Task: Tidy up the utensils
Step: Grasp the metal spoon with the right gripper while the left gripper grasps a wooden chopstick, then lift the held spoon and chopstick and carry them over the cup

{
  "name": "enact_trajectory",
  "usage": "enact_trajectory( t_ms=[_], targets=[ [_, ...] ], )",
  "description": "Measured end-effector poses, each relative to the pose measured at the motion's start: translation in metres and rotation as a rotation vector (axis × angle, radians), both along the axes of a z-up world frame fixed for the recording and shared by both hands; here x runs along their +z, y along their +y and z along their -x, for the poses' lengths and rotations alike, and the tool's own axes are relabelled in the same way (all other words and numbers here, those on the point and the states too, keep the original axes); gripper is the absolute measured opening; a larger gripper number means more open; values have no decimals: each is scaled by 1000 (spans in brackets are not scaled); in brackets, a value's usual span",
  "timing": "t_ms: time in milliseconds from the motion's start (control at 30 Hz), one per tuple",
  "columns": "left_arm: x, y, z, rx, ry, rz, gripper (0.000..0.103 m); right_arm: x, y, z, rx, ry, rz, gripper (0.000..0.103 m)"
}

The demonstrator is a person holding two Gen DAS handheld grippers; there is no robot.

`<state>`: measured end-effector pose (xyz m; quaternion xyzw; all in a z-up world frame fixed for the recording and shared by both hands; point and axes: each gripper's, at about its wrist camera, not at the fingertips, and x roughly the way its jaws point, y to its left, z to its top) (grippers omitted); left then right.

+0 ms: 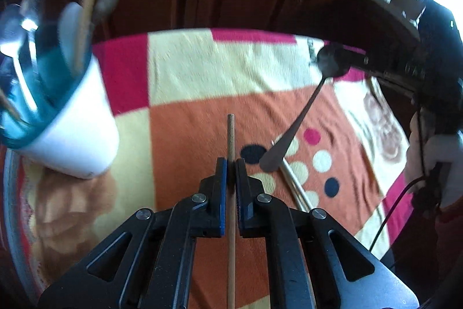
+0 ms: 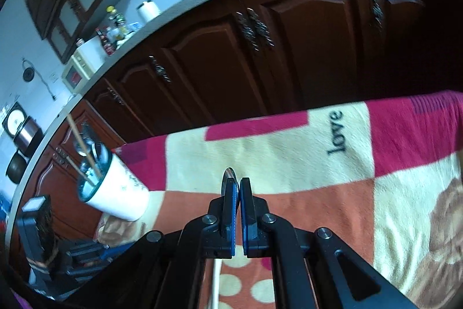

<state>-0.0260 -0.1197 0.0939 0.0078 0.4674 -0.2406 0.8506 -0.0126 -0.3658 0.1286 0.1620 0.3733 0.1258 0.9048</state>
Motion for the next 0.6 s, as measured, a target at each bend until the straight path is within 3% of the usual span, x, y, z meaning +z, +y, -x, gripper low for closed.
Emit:
enact_trajectory(
  t_ms=[333, 600],
  targets=[
    [61, 34, 5, 38, -103, 43, 5, 32, 50, 9, 97, -47, 35, 2],
    [119, 74, -7, 94, -191, 50, 5, 75, 108, 15, 217, -121, 86, 2]
  ],
)
